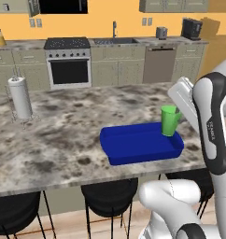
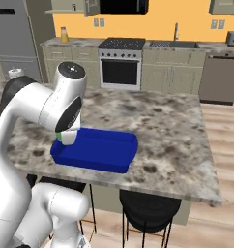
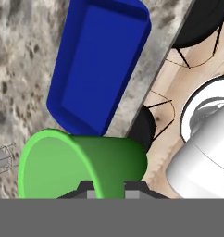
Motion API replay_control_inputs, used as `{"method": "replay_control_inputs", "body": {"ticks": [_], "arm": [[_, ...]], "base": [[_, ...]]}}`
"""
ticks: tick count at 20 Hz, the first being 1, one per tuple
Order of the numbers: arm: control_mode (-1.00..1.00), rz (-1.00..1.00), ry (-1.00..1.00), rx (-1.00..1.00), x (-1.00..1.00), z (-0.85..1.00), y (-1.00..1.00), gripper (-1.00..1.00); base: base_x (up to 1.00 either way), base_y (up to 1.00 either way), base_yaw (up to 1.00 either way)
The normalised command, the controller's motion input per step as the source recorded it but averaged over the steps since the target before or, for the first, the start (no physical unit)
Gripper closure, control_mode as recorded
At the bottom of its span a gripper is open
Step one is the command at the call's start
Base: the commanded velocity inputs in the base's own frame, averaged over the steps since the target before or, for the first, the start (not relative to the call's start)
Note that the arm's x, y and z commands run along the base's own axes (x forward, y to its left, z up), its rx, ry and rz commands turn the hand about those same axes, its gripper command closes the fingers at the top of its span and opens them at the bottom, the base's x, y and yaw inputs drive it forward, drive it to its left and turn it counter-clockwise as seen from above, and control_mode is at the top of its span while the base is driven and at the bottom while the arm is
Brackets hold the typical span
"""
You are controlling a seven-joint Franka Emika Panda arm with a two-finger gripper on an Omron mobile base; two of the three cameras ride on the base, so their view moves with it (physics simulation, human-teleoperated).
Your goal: There is a tray on the dining counter. Grab the cup, mug, and pitcher and place them on the tray. The pitcher may be placed next to the tray if it cannot fit the tray.
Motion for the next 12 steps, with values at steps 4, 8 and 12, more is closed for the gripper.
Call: {"method": "replay_control_inputs", "body": {"ticks": [4,8,12], "arm": [[-1.00,0.00,0.03,0.00,0.16,0.00,0.00,1.00],[-1.00,0.00,0.14,0.00,0.64,-0.14,0.11,1.00],[-1.00,0.09,0.12,0.00,0.50,-0.52,0.22,1.00]], "base": [[0.38,0.00,0.00],[0.00,0.00,0.00],[0.00,0.00,0.00]]}}
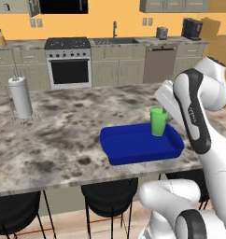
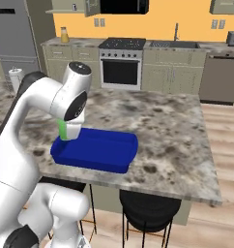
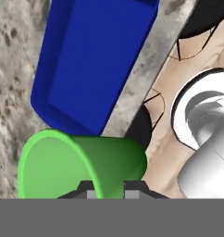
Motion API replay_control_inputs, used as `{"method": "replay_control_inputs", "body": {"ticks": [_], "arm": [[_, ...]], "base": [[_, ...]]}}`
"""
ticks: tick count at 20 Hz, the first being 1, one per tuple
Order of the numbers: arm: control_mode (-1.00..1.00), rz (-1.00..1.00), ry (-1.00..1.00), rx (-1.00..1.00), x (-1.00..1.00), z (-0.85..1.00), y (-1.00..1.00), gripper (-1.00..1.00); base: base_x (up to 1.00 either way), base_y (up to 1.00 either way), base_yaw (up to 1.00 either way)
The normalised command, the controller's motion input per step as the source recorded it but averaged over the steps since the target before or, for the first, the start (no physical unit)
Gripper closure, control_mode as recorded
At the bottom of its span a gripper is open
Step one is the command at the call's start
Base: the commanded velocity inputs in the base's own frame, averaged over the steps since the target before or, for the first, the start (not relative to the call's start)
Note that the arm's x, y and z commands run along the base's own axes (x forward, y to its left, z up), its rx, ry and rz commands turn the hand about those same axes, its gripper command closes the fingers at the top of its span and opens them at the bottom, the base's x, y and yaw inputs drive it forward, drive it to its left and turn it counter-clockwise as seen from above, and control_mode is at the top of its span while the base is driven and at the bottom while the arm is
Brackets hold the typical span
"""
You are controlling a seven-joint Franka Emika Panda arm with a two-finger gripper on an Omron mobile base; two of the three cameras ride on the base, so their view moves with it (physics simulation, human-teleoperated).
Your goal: There is a tray on the dining counter. Grab the cup, mug, and pitcher and place them on the tray. The pitcher may be placed next to the tray if it cannot fit the tray.
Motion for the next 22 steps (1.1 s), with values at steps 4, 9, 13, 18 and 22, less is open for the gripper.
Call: {"method": "replay_control_inputs", "body": {"ticks": [4,9,13,18,22], "arm": [[-1.00,0.20,0.06,0.00,0.38,-0.48,0.34,1.00],[-1.00,0.22,0.03,0.00,0.53,-0.40,0.28,1.00],[-1.00,0.07,0.00,0.00,0.62,-0.12,0.11,1.00],[-1.00,0.03,0.00,0.00,0.53,-0.23,0.07,1.00],[-1.00,0.01,0.00,0.00,0.34,-0.37,0.23,1.00]], "base": [[0.00,0.00,0.00],[0.00,0.00,0.00],[0.00,0.00,0.00],[0.00,0.00,0.00],[0.00,0.00,0.00]]}}
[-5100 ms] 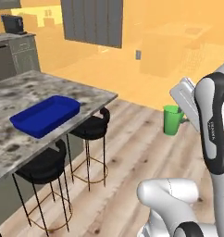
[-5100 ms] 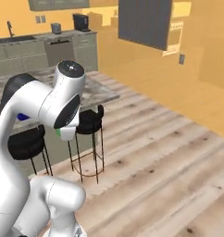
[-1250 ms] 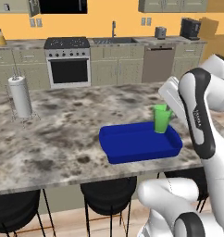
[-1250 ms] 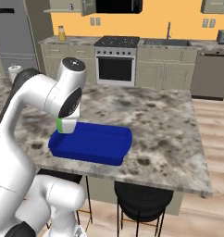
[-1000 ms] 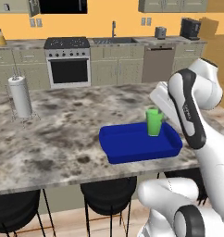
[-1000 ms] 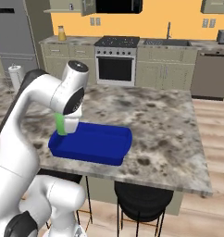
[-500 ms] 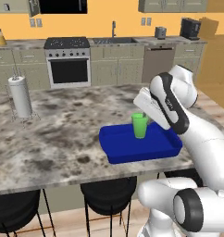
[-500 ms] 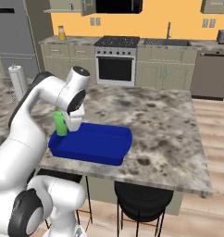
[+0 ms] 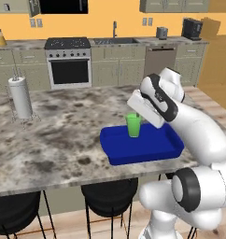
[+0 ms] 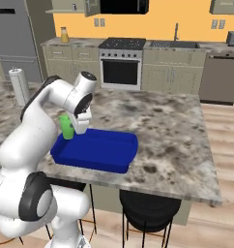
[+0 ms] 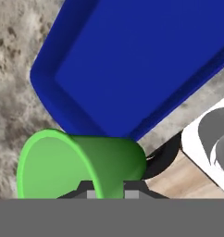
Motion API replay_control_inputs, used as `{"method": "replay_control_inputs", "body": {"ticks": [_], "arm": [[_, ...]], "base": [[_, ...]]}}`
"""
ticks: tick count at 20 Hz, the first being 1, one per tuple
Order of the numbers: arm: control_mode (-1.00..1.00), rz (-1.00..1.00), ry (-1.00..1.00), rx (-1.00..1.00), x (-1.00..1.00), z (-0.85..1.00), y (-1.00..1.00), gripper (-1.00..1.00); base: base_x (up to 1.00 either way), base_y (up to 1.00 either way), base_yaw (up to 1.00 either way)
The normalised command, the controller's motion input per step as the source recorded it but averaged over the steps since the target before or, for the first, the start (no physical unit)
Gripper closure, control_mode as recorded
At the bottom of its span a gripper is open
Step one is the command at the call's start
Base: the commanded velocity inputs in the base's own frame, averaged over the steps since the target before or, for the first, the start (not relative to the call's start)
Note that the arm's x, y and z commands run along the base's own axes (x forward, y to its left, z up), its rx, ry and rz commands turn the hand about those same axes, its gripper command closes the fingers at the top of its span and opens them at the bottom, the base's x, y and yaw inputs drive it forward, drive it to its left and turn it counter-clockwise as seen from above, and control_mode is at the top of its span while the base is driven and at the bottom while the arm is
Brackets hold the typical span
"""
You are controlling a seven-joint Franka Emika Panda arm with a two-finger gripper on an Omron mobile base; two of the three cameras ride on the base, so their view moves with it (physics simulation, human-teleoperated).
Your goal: There is a tray on the dining counter. Grab the cup, mug, and pitcher and place them on the tray. The pitcher may be placed next to the tray if it cannot fit the tray.
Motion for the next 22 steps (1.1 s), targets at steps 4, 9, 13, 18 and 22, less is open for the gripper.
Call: {"method": "replay_control_inputs", "body": {"ticks": [4,9,13,18,22], "arm": [[-1.00,0.00,0.00,0.00,0.30,-0.43,0.28,1.00],[-1.00,0.00,0.00,0.00,0.28,-0.42,0.07,1.00],[-1.00,0.00,-0.02,0.01,0.26,-0.35,0.00,1.00],[-1.00,0.00,-0.05,0.00,0.36,-0.16,0.00,1.00],[-1.00,0.00,-0.04,0.00,0.34,-0.16,0.00,1.00]], "base": [[0.00,0.00,0.00],[0.00,0.00,0.00],[0.00,0.00,0.00],[0.00,0.00,0.00],[0.00,0.00,0.00]]}}
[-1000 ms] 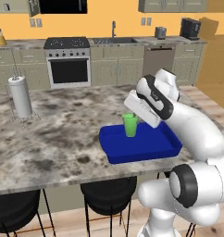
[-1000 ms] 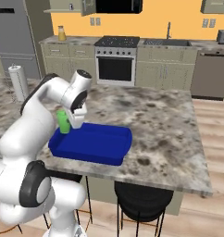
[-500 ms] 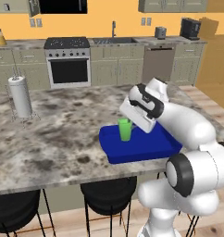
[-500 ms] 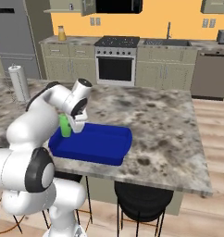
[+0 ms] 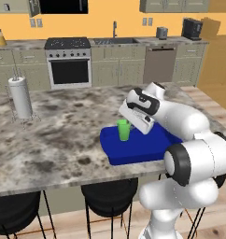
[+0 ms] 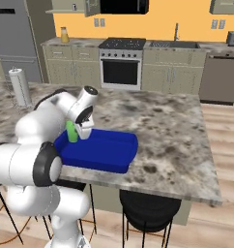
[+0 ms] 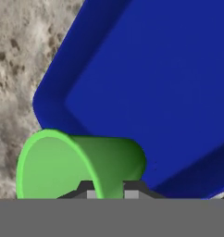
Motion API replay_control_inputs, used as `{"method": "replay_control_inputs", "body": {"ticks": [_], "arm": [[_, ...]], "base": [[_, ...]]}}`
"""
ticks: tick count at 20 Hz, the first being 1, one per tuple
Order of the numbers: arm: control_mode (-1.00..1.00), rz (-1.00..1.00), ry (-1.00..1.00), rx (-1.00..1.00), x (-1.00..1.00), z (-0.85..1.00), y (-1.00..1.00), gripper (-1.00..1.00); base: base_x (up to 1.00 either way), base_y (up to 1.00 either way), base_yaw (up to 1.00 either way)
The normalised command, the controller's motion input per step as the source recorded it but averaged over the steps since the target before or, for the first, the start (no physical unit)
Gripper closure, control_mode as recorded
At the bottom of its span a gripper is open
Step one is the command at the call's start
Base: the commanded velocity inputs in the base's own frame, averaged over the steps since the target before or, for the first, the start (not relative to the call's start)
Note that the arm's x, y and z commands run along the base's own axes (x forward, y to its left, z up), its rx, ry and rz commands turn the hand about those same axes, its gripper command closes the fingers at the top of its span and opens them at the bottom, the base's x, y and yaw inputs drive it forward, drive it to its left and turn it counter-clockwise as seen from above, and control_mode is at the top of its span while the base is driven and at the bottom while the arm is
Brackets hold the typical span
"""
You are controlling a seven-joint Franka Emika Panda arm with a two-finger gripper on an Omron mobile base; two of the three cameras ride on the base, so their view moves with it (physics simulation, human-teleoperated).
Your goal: There is a tray on the dining counter. Grab the cup, mug, and pitcher and place them on the tray. The pitcher may be placed next to the tray if it cannot fit the tray.
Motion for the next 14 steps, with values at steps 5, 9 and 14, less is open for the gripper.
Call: {"method": "replay_control_inputs", "body": {"ticks": [5,9,14], "arm": [[-1.00,0.00,-0.01,0.00,0.27,-0.25,0.00,1.00],[-1.00,0.00,0.00,0.00,0.23,-0.28,0.00,1.00],[-1.00,0.00,0.00,0.00,0.22,-0.18,0.00,1.00]], "base": [[0.00,0.00,0.00],[0.00,0.00,0.00],[0.00,0.00,0.00]]}}
